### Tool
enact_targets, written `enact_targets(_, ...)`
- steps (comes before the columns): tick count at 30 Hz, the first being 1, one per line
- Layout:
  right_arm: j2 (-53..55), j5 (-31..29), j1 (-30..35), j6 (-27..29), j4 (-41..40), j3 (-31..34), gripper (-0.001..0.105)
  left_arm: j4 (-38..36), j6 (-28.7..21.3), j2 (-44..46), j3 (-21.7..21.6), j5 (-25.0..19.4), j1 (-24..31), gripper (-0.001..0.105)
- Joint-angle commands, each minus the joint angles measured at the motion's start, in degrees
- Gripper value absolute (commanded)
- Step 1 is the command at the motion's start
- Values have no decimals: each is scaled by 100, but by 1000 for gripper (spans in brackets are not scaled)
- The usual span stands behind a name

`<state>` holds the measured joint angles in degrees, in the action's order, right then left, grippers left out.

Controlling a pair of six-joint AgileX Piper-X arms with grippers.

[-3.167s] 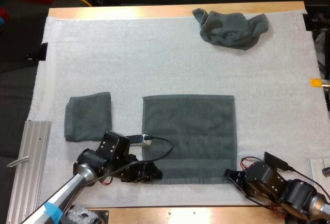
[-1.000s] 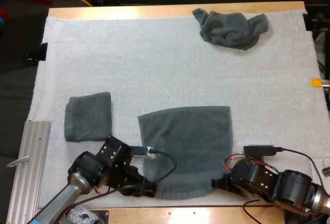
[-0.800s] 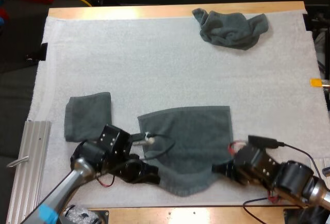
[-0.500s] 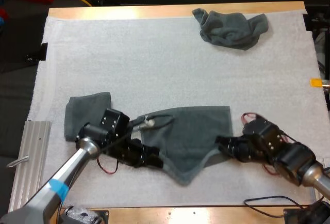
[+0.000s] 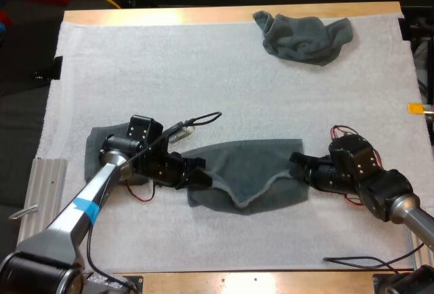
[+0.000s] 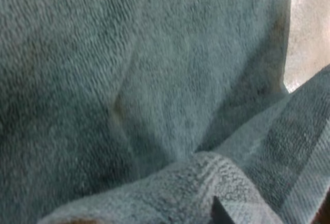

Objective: Pick towel from pile, fold and stack

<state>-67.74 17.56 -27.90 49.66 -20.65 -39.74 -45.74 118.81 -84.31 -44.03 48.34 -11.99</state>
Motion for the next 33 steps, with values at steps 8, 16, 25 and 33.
enact_targets(8,-224,-12,393,61,465,-39,1,282,-40,-165,-222,-261,58,6)
enact_targets(16,-658,77,438,62,758,-44,1,333,-40,-165,-222,-746,68,6)
enact_targets(25,-790,-256,438,52,1106,-44,1,378,-312,-175,-222,-1271,68,6)
enact_targets(33,-790,-407,438,66,1170,-44,1,505,-375,-201,-222,-1380,68,23)
